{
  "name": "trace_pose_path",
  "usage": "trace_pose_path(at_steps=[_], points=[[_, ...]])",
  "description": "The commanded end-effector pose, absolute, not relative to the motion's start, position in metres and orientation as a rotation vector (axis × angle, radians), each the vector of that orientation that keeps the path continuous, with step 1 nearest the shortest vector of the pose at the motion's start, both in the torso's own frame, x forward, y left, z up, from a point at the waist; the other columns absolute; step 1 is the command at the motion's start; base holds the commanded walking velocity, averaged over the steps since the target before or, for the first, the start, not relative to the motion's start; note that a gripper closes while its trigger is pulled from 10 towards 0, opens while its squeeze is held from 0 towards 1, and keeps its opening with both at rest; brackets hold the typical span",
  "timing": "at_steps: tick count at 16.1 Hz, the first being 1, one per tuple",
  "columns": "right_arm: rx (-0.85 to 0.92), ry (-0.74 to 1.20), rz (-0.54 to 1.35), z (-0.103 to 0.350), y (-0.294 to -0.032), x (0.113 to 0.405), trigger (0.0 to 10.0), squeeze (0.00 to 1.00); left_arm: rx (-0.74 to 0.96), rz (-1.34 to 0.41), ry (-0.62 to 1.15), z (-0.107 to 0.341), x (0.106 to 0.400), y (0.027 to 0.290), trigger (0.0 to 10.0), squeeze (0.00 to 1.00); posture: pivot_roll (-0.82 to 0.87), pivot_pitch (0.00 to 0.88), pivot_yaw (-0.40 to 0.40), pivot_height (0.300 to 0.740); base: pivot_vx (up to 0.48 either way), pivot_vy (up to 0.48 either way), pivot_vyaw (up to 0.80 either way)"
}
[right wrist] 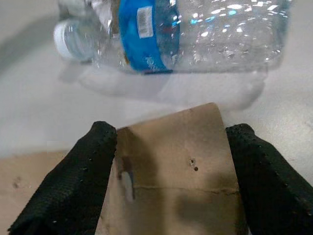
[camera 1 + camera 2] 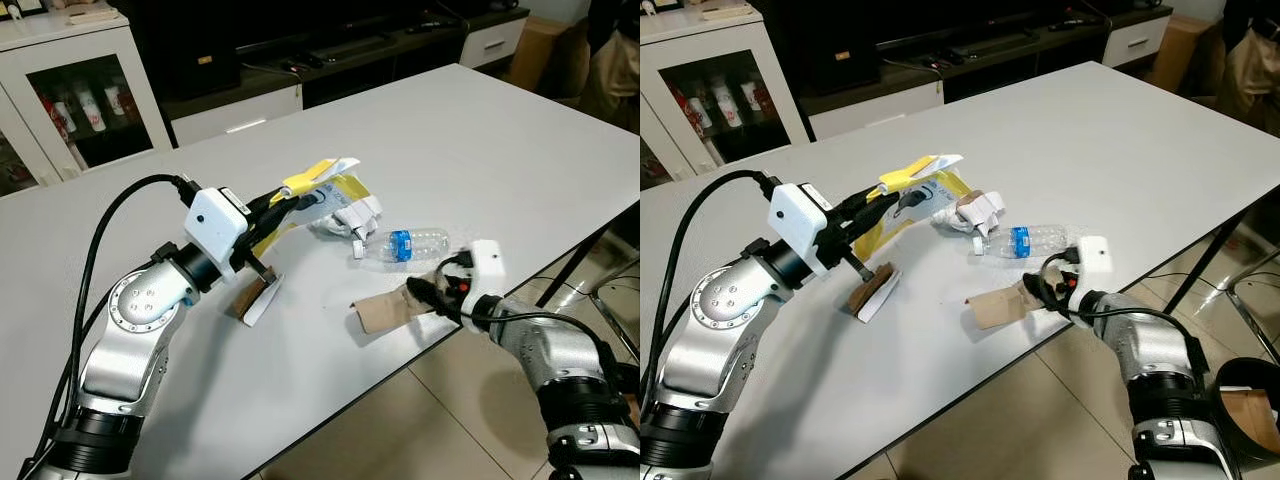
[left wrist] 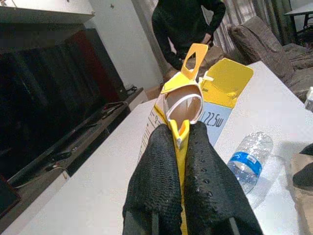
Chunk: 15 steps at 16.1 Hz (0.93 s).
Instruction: Picking trash to rubbish bin
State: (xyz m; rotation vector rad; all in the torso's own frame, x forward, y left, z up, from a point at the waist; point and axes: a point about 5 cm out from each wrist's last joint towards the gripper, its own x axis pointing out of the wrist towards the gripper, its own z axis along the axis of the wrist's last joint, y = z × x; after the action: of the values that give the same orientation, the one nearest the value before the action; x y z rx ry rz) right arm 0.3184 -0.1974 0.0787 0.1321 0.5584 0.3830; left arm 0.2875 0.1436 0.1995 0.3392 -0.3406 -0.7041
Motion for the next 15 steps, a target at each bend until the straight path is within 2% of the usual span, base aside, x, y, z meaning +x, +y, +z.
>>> trace_pose_path(at_steps=[1,6,12,15], points=[[0.088,0.636,0.382,0.065,-0.195,0.31,0.0,0.0,0.368,-0.717,-0.357,0.205,0.288,0.142,0.0,0.0,-0.06,0.0,0.038,0.74,0.0,0.0,0.0],[0.074,0.66,0.419,0.06,-0.185,0.306,0.0,0.0,0.375,-0.735,-0.36,0.204,0.289,0.139,0.0,0.0,-0.06,0.0,0.038,0.74,0.0,0.0,0.0],[0.164,0.697,0.434,0.054,-0.181,0.298,0.0,0.0,0.376,-0.746,-0.354,0.202,0.287,0.138,0.0,0.0,-0.06,0.0,0.038,0.74,0.0,0.0,0.0],[0.276,0.637,0.438,0.063,-0.176,0.301,0.0,0.0,0.378,-0.75,-0.351,0.2,0.287,0.137,0.0,0.0,-0.06,0.0,0.035,0.74,0.0,0.0,0.0]])
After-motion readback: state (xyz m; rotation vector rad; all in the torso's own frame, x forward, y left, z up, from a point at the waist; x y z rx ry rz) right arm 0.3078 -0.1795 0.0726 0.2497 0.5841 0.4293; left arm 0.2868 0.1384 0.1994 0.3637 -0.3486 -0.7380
